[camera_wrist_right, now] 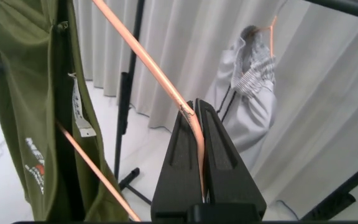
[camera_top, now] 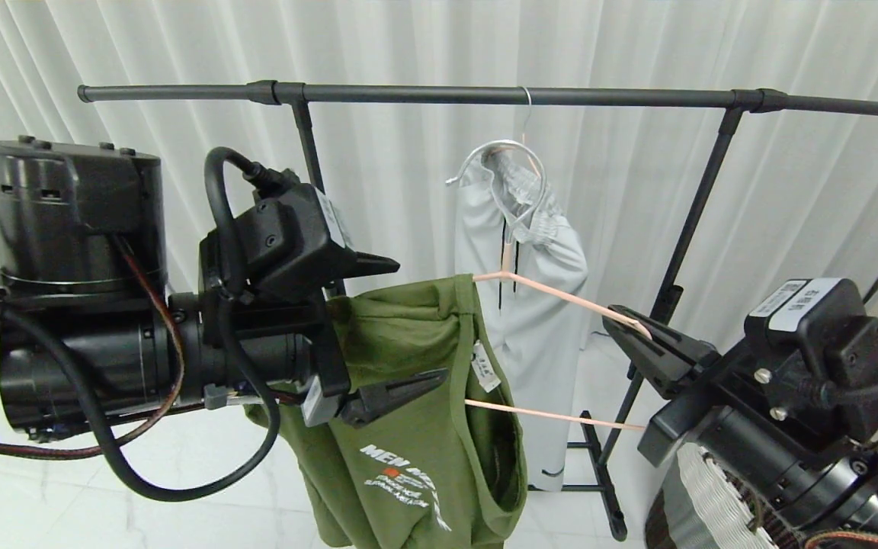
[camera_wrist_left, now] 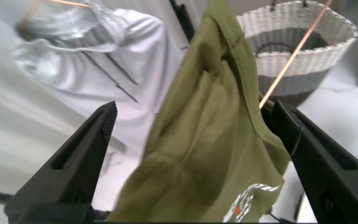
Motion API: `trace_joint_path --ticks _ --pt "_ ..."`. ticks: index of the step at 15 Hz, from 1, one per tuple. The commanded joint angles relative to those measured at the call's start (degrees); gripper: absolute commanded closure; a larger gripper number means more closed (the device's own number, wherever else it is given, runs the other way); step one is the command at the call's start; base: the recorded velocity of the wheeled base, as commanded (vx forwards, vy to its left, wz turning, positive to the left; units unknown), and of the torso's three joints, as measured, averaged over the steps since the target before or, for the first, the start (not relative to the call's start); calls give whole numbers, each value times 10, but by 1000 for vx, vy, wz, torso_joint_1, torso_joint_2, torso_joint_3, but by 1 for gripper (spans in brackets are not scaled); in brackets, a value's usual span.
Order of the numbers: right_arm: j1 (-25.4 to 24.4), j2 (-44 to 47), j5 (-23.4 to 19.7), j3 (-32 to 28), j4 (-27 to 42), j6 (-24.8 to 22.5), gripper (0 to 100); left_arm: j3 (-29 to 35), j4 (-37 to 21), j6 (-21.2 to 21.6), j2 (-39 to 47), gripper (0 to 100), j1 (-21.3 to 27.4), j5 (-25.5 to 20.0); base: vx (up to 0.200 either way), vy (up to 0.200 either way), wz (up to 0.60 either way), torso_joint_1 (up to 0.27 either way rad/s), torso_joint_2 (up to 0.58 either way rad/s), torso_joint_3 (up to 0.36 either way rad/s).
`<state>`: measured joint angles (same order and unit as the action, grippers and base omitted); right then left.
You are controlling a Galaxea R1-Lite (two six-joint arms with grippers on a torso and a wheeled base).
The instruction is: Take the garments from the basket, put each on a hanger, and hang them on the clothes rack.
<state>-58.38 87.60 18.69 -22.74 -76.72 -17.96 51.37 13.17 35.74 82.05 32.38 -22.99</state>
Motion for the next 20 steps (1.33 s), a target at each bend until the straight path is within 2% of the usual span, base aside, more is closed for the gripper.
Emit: trace_joint_path --ticks 1,3,4,14,15,18,20 --pt "-9 -2 0 1 0 -5 100 1 0 0 17 0 0 0 0 0 0 0 0 0" --pt "-13 -4 0 4 0 -12 100 2 0 1 20 0 0 0 0 0 0 0 0 0" --pt "-13 -4 0 3 -1 -14 100 0 0 1 20 100 0 0 0 0 0 0 0 0" --pt "-13 -2 5 7 -12 -24 100 -1 2 4 19 100 -3 6 0 0 0 0 0 0" --pt "-13 -3 5 16 -12 -24 0 -1 2 16 18 100 -4 20 0 0 0 0 0 0" --pt "-10 -8 6 30 -12 -23 0 -4 6 28 16 100 -7 45 0 0 0 0 0 0" --pt "-5 -10 6 33 -12 -23 0 -14 26 38 19 100 -15 101 0 0 0 0 0 0"
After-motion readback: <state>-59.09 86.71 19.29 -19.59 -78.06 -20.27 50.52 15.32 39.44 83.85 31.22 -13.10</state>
